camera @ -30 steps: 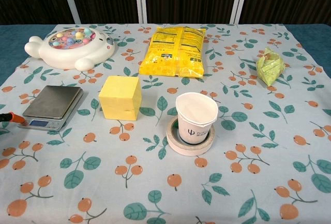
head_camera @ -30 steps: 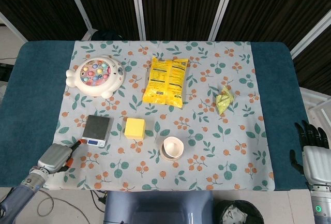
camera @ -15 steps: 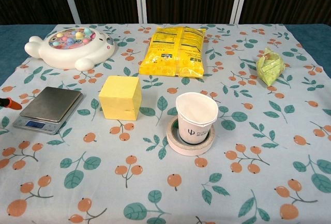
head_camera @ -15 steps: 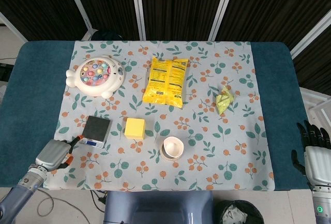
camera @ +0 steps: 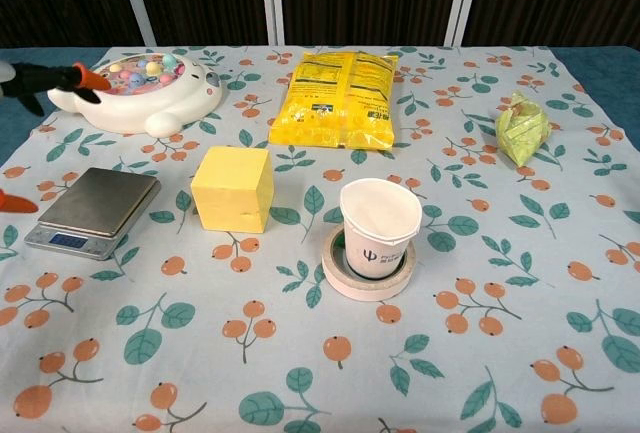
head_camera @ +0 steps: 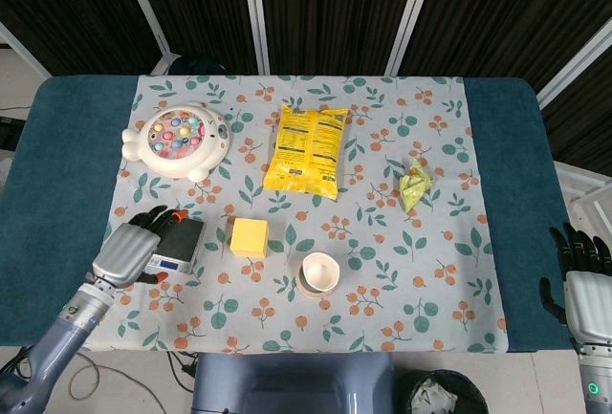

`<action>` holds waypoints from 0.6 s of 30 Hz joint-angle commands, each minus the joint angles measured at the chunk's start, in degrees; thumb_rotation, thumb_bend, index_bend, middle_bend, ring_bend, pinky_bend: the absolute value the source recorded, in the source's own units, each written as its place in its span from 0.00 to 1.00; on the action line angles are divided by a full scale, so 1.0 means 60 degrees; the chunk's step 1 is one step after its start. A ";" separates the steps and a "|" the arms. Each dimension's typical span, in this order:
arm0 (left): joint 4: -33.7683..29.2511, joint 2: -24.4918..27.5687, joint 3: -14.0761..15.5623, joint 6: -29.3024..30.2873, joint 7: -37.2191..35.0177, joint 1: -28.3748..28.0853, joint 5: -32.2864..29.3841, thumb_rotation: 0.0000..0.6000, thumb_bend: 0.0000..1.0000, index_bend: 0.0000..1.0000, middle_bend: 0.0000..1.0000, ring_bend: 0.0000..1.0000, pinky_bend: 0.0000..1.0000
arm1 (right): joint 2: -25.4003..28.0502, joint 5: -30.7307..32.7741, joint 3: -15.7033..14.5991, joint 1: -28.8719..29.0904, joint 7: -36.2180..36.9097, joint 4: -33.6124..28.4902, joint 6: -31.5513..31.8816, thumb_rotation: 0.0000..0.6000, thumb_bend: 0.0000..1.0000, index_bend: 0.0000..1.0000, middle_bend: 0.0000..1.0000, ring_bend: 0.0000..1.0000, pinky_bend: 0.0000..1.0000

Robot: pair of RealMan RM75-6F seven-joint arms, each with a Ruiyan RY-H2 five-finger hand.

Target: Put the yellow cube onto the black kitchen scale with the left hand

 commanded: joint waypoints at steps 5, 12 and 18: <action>-0.0805 -0.0745 -0.0953 -0.0837 0.2246 -0.1304 -0.2779 1.00 0.05 0.06 0.13 0.07 0.23 | 0.0021 -0.0028 -0.0030 0.0015 0.0059 0.0003 -0.0070 1.00 0.56 0.00 0.03 0.00 0.01; -0.0304 -0.1607 -0.1017 -0.1063 0.3116 -0.2112 -0.4264 1.00 0.05 0.06 0.14 0.07 0.22 | 0.0049 0.0016 -0.0003 -0.0010 0.0099 0.0009 -0.0038 1.00 0.56 0.00 0.03 0.00 0.01; 0.0126 -0.2117 -0.0928 -0.1213 0.3372 -0.2625 -0.4766 1.00 0.05 0.07 0.15 0.07 0.21 | 0.0039 0.0049 -0.0001 0.0002 0.0077 0.0043 -0.0081 1.00 0.56 0.00 0.03 0.00 0.01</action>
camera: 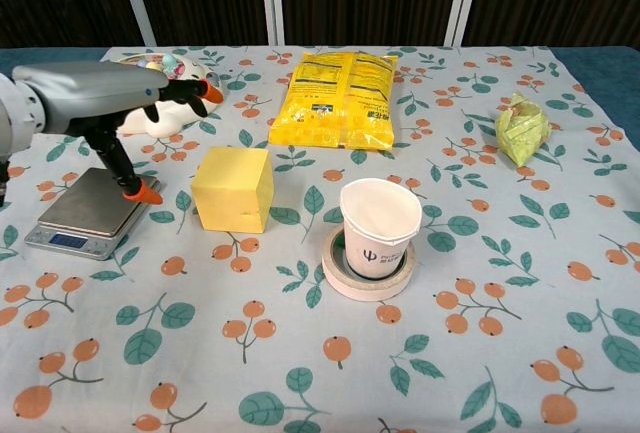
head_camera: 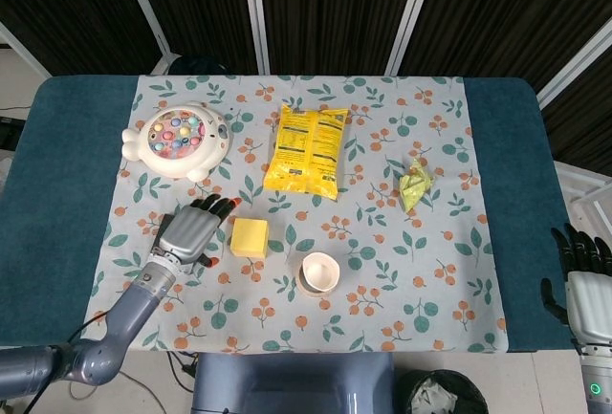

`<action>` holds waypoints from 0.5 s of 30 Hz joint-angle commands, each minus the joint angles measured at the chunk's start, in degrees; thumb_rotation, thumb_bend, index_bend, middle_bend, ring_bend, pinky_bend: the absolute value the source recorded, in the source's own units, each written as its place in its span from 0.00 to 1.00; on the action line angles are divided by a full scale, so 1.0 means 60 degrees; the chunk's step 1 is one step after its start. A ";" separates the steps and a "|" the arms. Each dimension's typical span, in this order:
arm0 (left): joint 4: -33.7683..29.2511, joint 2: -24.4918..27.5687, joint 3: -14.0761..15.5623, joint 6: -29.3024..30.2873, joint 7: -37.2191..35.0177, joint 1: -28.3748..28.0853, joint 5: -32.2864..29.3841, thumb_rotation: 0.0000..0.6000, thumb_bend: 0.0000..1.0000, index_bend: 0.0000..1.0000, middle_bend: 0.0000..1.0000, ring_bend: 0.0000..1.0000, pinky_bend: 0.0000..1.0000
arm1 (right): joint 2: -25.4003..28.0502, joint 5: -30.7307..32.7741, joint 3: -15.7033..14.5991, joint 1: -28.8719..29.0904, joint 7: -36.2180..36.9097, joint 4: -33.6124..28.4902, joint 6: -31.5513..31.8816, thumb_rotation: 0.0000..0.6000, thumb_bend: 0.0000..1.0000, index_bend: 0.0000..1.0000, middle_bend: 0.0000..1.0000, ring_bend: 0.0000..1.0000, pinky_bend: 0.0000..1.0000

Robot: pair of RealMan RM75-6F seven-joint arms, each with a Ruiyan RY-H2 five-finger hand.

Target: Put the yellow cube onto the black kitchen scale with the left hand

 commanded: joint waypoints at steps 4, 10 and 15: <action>0.0572 -0.0548 0.0102 -0.0198 0.0189 -0.0508 -0.0376 1.00 0.06 0.10 0.17 0.10 0.21 | 0.0007 -0.0012 -0.0004 -0.0006 0.0008 0.0003 0.0008 1.00 0.56 0.00 0.03 0.00 0.01; 0.1060 -0.1021 0.0273 -0.0246 0.0225 -0.0813 -0.0304 1.00 0.18 0.15 0.28 0.22 0.32 | 0.0032 0.0026 0.0000 -0.0017 0.0047 0.0008 -0.0011 1.00 0.56 0.00 0.03 0.00 0.01; 0.1507 -0.1367 0.0482 -0.0129 0.0250 -0.0931 -0.0049 1.00 0.26 0.21 0.34 0.24 0.33 | 0.0065 0.0052 0.0014 -0.0025 0.0118 0.0013 -0.0019 1.00 0.56 0.00 0.03 0.00 0.01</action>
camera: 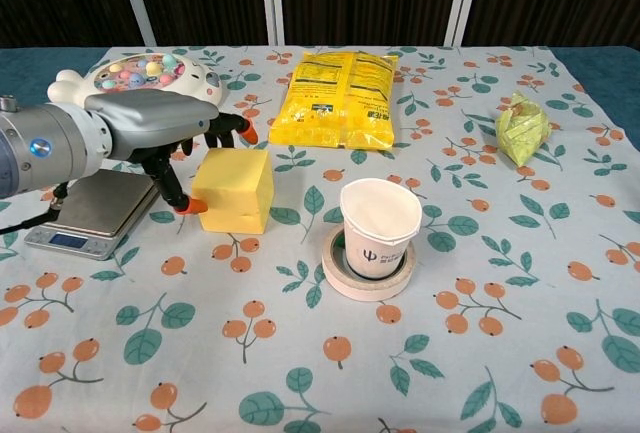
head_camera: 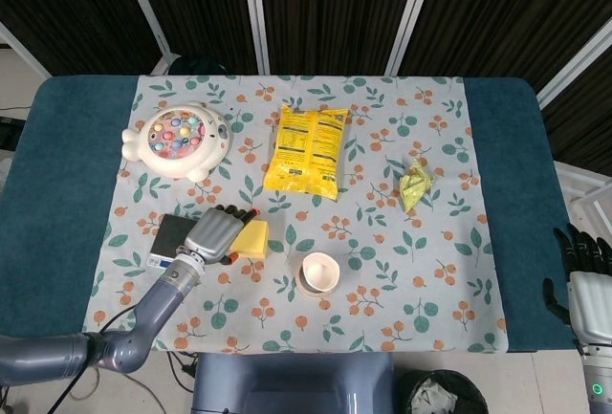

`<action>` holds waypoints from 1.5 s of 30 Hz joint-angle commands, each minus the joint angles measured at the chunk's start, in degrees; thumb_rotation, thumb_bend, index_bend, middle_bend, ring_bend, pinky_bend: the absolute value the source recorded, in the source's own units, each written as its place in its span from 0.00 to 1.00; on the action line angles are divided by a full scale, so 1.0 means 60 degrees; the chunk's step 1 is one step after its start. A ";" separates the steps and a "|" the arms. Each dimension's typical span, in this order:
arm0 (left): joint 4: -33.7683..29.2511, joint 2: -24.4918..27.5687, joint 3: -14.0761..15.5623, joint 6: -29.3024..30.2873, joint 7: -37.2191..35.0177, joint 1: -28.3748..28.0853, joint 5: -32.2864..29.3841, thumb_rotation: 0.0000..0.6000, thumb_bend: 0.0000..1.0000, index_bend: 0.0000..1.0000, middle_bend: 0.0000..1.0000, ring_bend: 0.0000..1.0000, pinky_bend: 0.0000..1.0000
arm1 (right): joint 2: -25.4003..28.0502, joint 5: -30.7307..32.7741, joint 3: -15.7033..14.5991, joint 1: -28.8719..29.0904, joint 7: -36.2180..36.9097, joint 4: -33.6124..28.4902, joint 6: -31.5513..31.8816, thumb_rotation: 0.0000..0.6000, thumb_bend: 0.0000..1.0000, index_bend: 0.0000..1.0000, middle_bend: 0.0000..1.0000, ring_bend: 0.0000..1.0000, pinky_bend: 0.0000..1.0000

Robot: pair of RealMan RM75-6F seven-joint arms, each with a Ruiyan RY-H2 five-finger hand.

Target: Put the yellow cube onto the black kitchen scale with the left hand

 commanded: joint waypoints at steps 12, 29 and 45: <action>0.0428 0.0081 0.0298 0.0657 -0.1042 0.0219 0.1601 1.00 0.32 0.26 0.39 0.30 0.38 | 0.0056 -0.0034 -0.0007 -0.0046 0.0109 -0.0018 0.0057 1.00 0.56 0.00 0.03 0.00 0.01; -0.0018 0.2952 0.1353 0.1507 -0.4284 0.1652 0.4484 1.00 0.32 0.26 0.39 0.30 0.38 | -0.0066 -0.0160 -0.0117 -0.0018 -0.0242 -0.0136 0.0011 1.00 0.56 0.00 0.03 0.00 0.01; 0.2059 0.2288 0.1628 0.0912 -0.6242 0.1944 0.5239 1.00 0.31 0.26 0.40 0.30 0.38 | -0.0085 0.0029 -0.0061 -0.0011 -0.0294 -0.0113 -0.0053 1.00 0.56 0.00 0.03 0.00 0.01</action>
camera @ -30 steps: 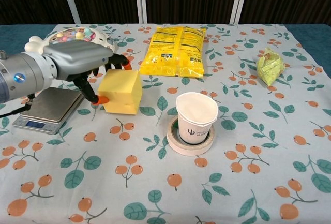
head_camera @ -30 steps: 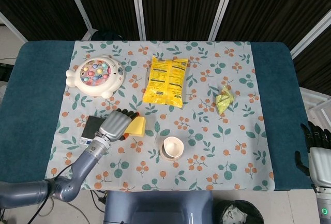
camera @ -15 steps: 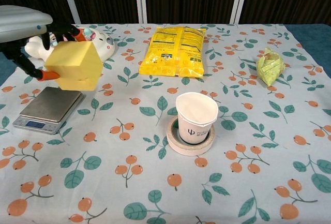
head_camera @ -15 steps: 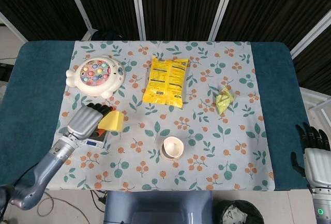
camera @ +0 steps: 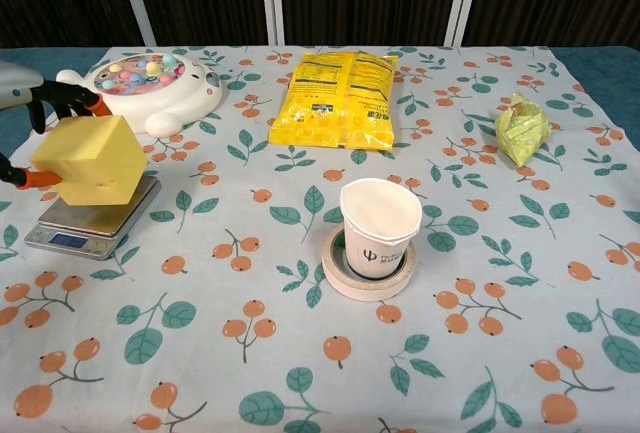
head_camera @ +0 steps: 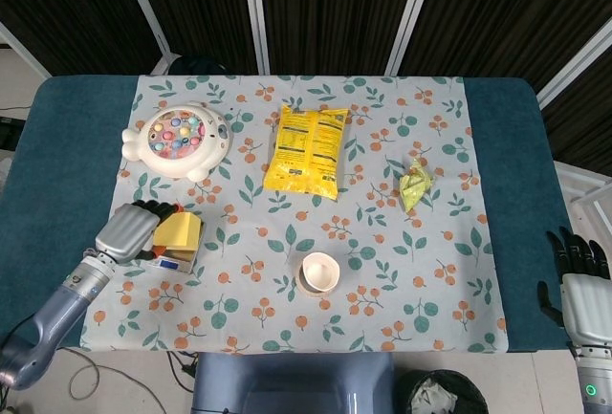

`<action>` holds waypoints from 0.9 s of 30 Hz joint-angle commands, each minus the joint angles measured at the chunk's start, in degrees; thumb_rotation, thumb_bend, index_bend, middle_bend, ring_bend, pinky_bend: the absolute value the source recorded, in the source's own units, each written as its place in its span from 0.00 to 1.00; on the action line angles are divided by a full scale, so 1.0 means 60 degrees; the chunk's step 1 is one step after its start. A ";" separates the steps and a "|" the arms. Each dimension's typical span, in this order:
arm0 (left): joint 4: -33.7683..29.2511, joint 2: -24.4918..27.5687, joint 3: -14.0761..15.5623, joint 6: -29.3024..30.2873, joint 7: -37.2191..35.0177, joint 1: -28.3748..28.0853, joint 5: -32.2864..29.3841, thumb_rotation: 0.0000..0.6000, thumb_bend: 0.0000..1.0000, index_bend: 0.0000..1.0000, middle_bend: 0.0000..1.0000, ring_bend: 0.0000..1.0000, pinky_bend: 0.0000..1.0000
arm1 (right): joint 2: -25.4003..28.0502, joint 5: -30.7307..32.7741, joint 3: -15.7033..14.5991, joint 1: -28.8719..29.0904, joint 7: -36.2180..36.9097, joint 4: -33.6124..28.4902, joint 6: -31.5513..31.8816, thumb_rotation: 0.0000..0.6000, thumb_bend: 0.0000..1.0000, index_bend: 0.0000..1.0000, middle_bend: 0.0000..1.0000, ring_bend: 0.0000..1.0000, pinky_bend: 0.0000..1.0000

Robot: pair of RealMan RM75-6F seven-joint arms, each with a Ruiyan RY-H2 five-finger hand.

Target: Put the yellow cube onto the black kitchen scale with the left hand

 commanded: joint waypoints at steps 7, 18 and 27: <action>0.0393 -0.0180 -0.0042 -0.0290 -0.0288 0.0003 0.0161 1.00 0.31 0.26 0.39 0.30 0.38 | 0.0039 0.0017 0.0028 0.0000 0.0134 0.0070 -0.0009 1.00 0.56 0.00 0.03 0.00 0.01; 0.0467 -0.0060 -0.0045 -0.0417 -0.0513 0.0065 0.0317 1.00 0.29 0.26 0.39 0.30 0.38 | 0.0051 -0.0011 0.0036 -0.0012 0.0168 0.0072 0.0033 1.00 0.56 0.00 0.03 0.00 0.01; 0.0598 -0.0053 -0.0097 -0.0496 -0.0604 0.0141 0.0263 1.00 0.29 0.26 0.39 0.30 0.38 | 0.0038 0.0012 0.0041 0.0001 0.0170 0.0105 -0.0001 1.00 0.56 0.00 0.03 0.00 0.01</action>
